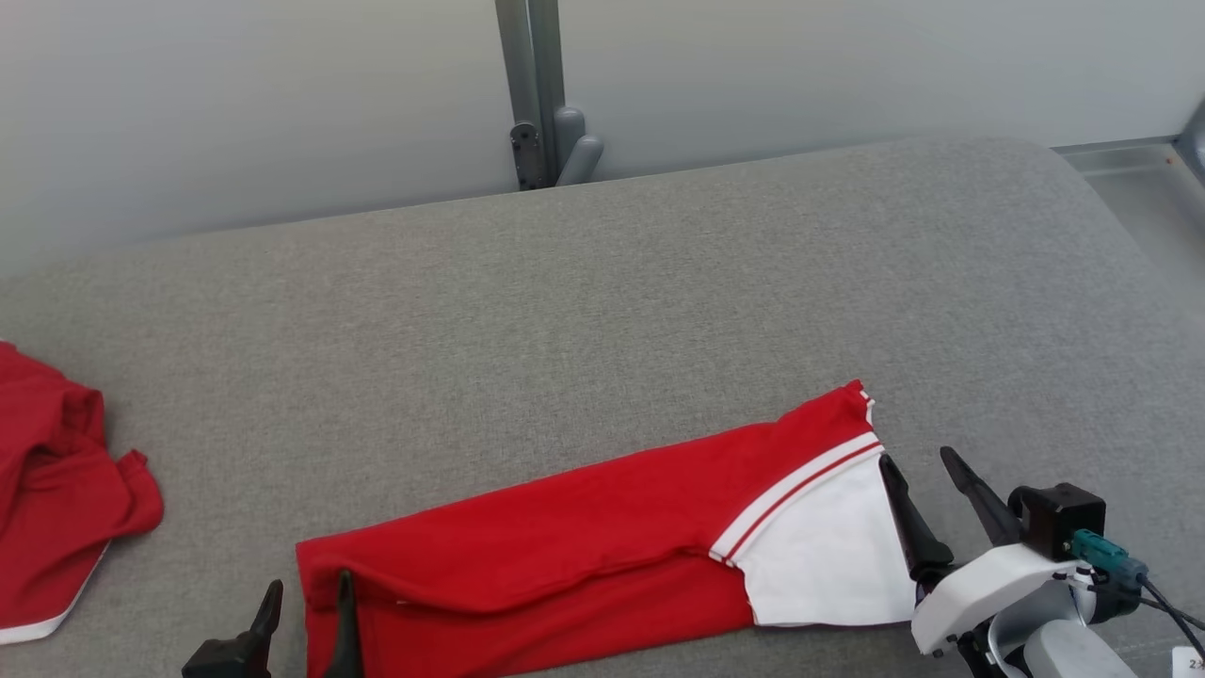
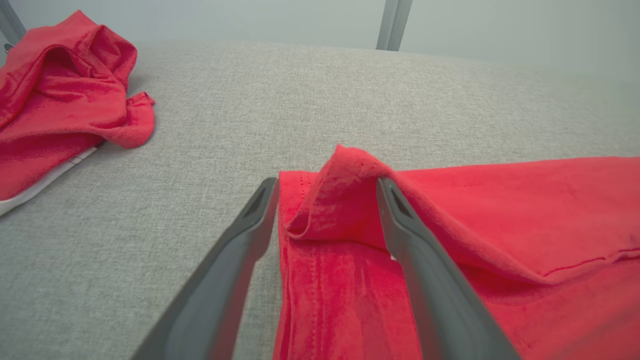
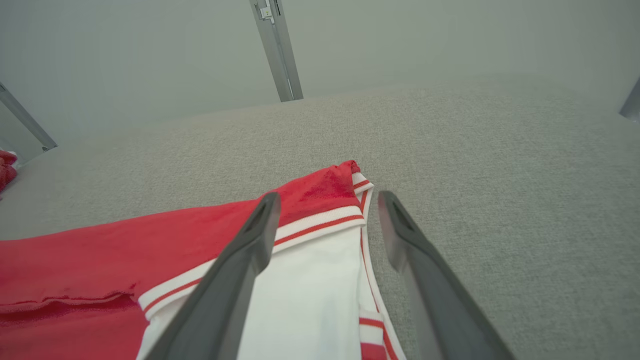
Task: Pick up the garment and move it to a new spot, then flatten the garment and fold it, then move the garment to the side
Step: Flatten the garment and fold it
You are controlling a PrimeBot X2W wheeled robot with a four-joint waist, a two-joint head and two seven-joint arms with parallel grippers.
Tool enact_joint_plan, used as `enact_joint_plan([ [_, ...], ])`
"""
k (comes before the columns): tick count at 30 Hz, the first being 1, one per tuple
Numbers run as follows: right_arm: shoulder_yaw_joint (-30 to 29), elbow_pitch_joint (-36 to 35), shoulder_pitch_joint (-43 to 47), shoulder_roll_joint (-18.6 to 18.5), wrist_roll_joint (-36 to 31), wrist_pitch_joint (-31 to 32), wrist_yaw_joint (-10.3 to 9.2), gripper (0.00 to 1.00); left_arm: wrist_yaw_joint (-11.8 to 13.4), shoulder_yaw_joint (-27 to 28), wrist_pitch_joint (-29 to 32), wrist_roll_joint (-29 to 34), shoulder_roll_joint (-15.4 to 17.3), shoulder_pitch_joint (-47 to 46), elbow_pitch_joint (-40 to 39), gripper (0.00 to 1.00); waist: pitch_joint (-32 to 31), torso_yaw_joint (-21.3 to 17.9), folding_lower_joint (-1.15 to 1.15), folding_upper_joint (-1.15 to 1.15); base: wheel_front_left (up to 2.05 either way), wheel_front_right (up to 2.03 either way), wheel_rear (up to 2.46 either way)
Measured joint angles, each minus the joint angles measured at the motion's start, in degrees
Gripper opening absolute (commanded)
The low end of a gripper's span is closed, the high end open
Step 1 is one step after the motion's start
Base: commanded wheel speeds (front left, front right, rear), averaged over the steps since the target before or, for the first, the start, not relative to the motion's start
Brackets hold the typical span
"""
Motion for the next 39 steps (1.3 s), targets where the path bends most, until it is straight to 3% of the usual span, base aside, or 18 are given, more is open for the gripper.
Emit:
enact_joint_plan([
  [17,-12.4,10.5,0.6,1.8,-4.9,0.0,0.00,1.00,-0.2,0.3,0.0,2.1,0.0,1.0,-2.9,1.00,-0.3,11.0,0.00,0.00,0.00,0.00,0.00],
  [26,-12.0,20.1,-0.9,2.5,-1.2,0.0,0.00,1.00,-0.7,0.6,0.0,2.1,0.0,1.3,-3.0,1.00,0.2,15.1,0.00,0.00,0.00,0.00,0.00],
  [37,-11.8,26.3,-4.9,2.3,0.1,-0.3,0.00,1.00,-0.6,0.5,0.0,1.9,0.0,1.2,-3.0,1.00,1.2,16.4,0.00,0.00,0.00,0.00,0.00],
  [38,-11.2,26.9,-5.2,2.4,0.2,-0.4,0.00,0.97,-0.6,0.6,0.0,1.9,0.0,1.2,-3.0,1.00,1.2,16.3,0.00,0.00,0.00,0.00,0.00],
  [39,-10.3,27.7,-5.6,2.6,0.9,-0.5,-0.04,0.00,-0.6,0.8,0.0,1.9,0.0,1.2,-3.1,1.00,1.2,16.1,0.00,0.00,0.00,0.00,0.00],
])
